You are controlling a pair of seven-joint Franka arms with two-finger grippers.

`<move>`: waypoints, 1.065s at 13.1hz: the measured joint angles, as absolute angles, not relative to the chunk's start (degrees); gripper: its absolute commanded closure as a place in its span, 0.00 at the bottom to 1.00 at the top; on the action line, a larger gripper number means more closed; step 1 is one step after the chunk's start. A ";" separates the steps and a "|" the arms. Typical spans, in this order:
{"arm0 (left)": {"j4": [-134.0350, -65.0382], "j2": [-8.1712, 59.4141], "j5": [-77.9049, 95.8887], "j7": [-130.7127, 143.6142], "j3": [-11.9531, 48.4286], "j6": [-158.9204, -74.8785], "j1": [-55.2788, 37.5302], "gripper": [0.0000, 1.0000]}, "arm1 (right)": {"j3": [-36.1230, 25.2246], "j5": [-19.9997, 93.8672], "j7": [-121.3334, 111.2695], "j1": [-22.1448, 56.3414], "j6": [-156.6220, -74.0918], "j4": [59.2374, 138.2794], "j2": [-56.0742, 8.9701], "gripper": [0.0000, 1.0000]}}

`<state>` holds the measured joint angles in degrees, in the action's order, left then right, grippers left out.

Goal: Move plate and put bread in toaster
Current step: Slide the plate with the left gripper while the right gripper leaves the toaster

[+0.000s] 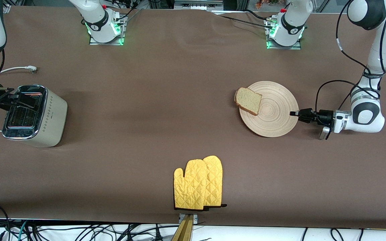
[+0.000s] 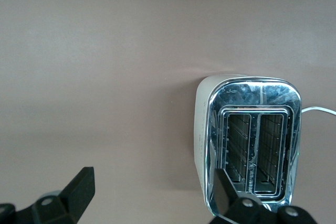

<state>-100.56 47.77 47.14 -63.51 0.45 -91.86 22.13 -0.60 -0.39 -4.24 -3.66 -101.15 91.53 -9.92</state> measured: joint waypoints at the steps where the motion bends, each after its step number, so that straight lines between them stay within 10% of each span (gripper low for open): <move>1: -100.33 47.78 47.14 -63.44 0.35 -92.07 22.14 1.00 | -0.60 -0.42 -4.24 -3.66 -101.22 91.53 -9.92 0.00; 9: -98.34 46.02 53.70 -54.27 10.92 -98.66 20.39 1.00 | -0.55 -0.56 -4.24 -3.56 -101.34 91.53 -11.59 0.00; 14: -106.13 46.05 67.53 -53.50 27.73 -123.33 18.66 1.00 | -0.27 -0.56 -4.24 -3.35 -101.17 91.55 -12.72 0.00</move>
<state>-106.13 46.05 67.53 -53.50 27.73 -123.33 18.66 -0.27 -0.56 -4.24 -3.35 -101.17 91.55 -12.72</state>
